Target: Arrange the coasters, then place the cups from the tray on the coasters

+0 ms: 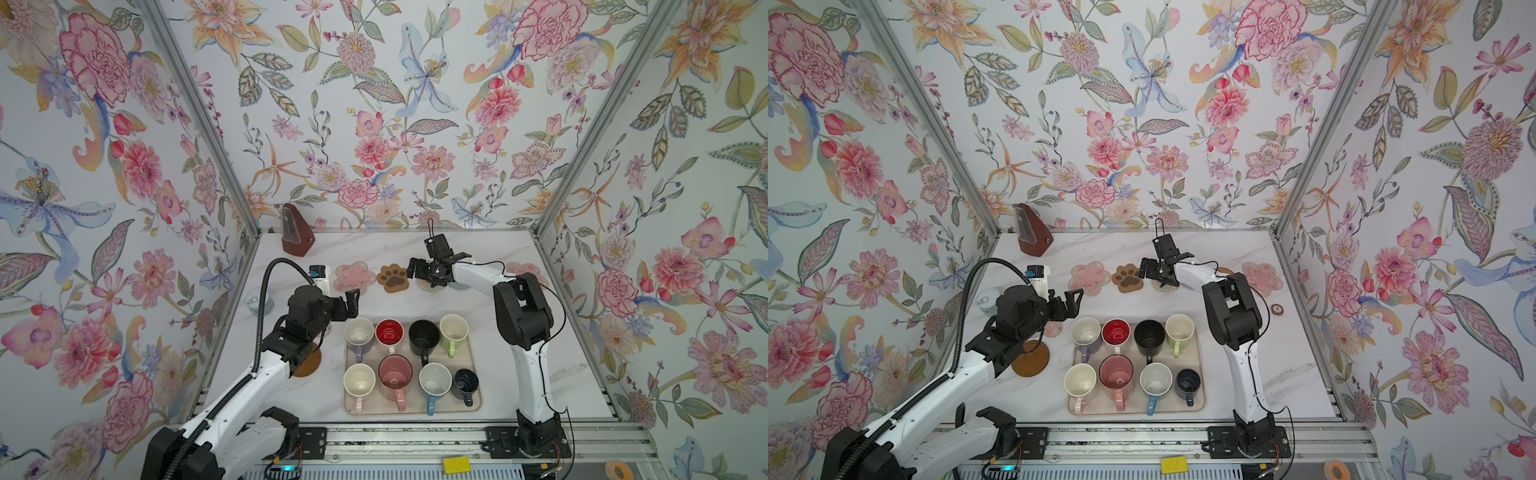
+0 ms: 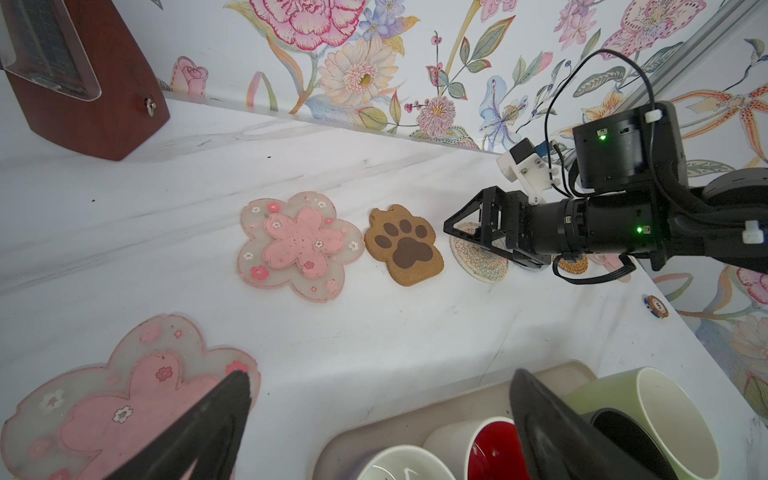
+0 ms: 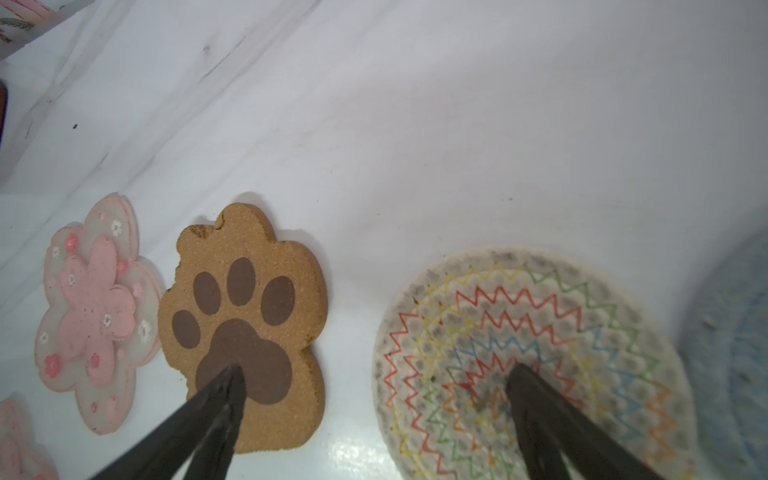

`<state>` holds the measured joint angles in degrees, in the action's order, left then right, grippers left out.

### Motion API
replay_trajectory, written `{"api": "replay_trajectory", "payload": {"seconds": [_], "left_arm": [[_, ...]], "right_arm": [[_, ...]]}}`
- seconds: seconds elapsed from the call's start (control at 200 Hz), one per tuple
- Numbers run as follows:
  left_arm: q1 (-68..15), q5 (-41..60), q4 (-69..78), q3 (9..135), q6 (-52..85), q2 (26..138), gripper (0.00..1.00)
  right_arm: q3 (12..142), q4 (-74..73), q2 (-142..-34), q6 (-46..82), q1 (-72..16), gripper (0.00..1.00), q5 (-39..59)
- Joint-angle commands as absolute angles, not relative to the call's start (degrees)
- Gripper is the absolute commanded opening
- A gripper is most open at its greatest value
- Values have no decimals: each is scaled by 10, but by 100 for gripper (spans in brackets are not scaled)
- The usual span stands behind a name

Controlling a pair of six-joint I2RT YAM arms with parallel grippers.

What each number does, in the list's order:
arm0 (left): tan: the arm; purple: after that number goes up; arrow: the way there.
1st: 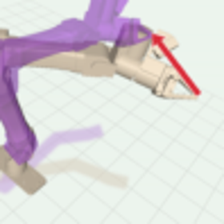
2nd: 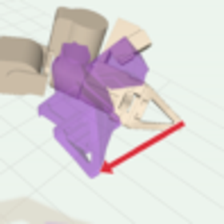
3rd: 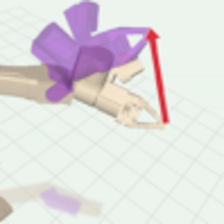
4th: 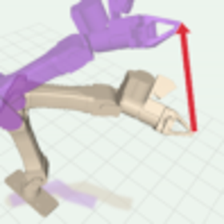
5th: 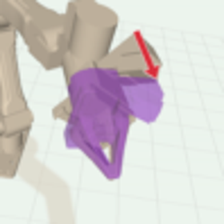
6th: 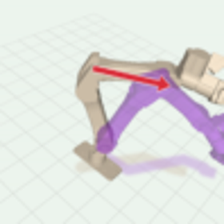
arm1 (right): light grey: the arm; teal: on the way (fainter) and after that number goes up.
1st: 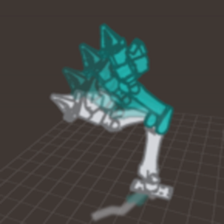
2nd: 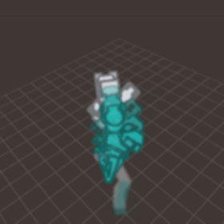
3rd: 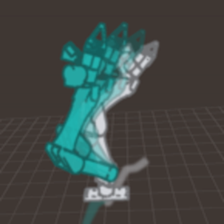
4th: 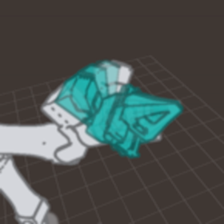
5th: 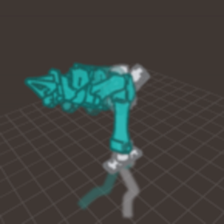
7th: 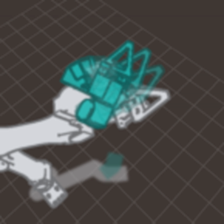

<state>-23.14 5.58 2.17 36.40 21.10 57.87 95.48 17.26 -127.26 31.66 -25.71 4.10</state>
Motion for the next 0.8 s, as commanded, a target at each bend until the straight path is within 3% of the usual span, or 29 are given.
{"api": "replay_trajectory", "payload": {"seconds": [0.0,0.335,0.796], "left_arm": [[-226,49,16,382,214,582,99],[-226,46,13,386,210,579,99],[-226,53,37,381,214,589,99]], "right_arm": [[949,191,-1268,311,-251,99,48],[924,179,-1173,305,-238,99,31],[725,172,-1040,279,-75,99,0]]}}
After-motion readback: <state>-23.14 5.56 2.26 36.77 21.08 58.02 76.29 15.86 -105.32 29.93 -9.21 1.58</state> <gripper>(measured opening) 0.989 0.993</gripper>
